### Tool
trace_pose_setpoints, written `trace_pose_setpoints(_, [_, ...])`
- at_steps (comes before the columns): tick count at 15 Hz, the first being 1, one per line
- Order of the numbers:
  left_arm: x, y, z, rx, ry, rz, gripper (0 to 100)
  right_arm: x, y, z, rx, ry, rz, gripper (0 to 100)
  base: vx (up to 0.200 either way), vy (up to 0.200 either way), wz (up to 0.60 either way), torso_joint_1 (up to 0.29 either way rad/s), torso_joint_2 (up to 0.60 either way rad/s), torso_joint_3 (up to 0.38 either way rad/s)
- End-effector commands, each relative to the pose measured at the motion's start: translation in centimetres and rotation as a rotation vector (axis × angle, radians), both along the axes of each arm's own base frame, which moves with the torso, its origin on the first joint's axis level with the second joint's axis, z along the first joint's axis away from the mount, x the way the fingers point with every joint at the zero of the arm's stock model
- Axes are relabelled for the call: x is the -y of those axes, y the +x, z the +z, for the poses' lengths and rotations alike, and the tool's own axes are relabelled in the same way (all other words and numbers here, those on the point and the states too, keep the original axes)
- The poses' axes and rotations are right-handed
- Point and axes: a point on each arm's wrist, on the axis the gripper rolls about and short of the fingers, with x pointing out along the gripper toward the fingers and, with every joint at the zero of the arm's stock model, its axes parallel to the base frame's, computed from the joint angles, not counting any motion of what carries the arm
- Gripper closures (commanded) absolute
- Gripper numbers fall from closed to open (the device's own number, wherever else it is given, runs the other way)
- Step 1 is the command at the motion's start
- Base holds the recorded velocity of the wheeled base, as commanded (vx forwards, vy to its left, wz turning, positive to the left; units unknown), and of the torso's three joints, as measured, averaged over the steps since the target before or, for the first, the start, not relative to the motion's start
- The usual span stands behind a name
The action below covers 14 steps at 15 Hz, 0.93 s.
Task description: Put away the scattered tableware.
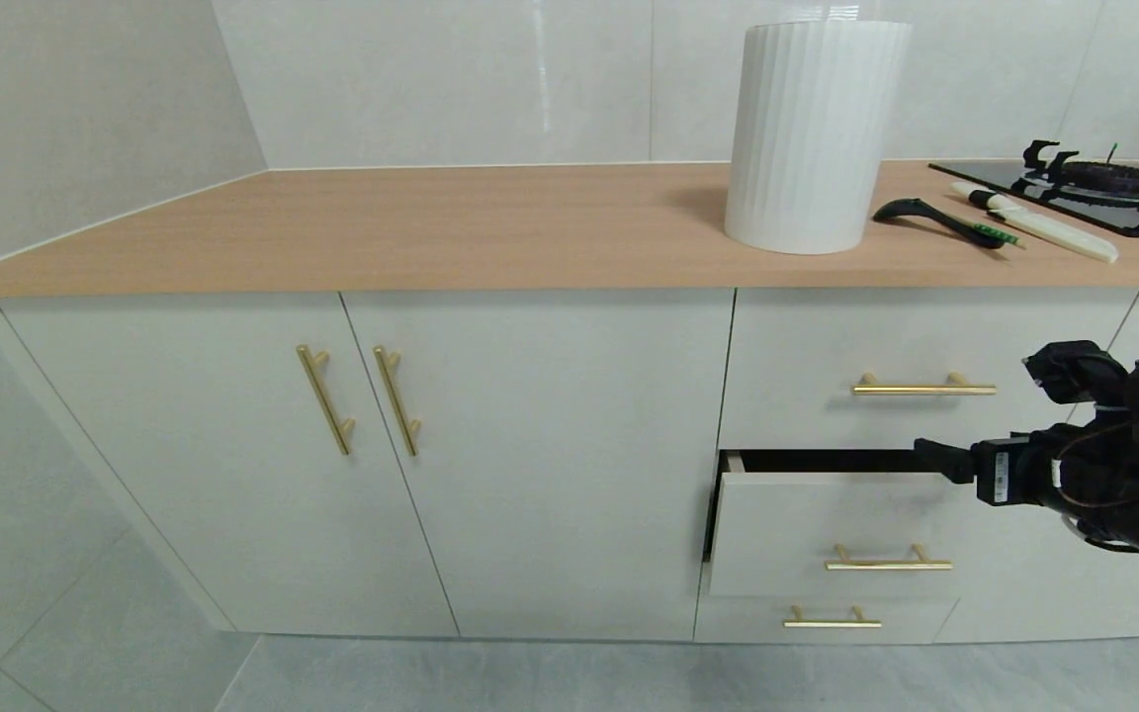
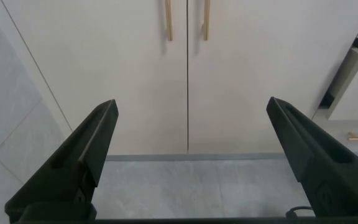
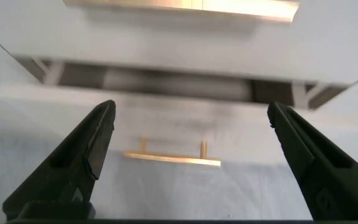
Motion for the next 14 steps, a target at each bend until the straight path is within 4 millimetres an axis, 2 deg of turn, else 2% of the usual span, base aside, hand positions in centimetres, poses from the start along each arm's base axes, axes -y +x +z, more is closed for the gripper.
trace_pose_setpoints(1, [0.0, 0.0, 0.0, -0.001, 0.002, 0.0, 0, -0.1, 1.7, -0.1, 0.002, 0.0, 0.0, 0, 0.0, 0.0, 0.0, 0.0, 0.0, 0.0])
trace_pose_setpoints(6, [0.0, 0.0, 0.0, -0.001, 0.0, 0.0, 0, -0.4, 5.8, -3.6, -0.085, -0.009, -0.007, 0, 0.0, 0.0, 0.0, 0.0, 0.0, 0.0])
trace_pose_setpoints(10, [0.0, 0.0, 0.0, -0.001, 0.0, 0.0, 0, -0.6, 7.6, -6.0, -0.111, -0.013, -0.008, 0, 0.0, 0.0, 0.0, 0.0, 0.0, 0.0])
trace_pose_setpoints(14, [0.0, 0.0, 0.0, -0.001, 0.0, 0.0, 0, -0.7, 8.6, -7.5, -0.074, -0.016, -0.019, 0, 0.0, 0.0, 0.0, 0.0, 0.0, 0.0])
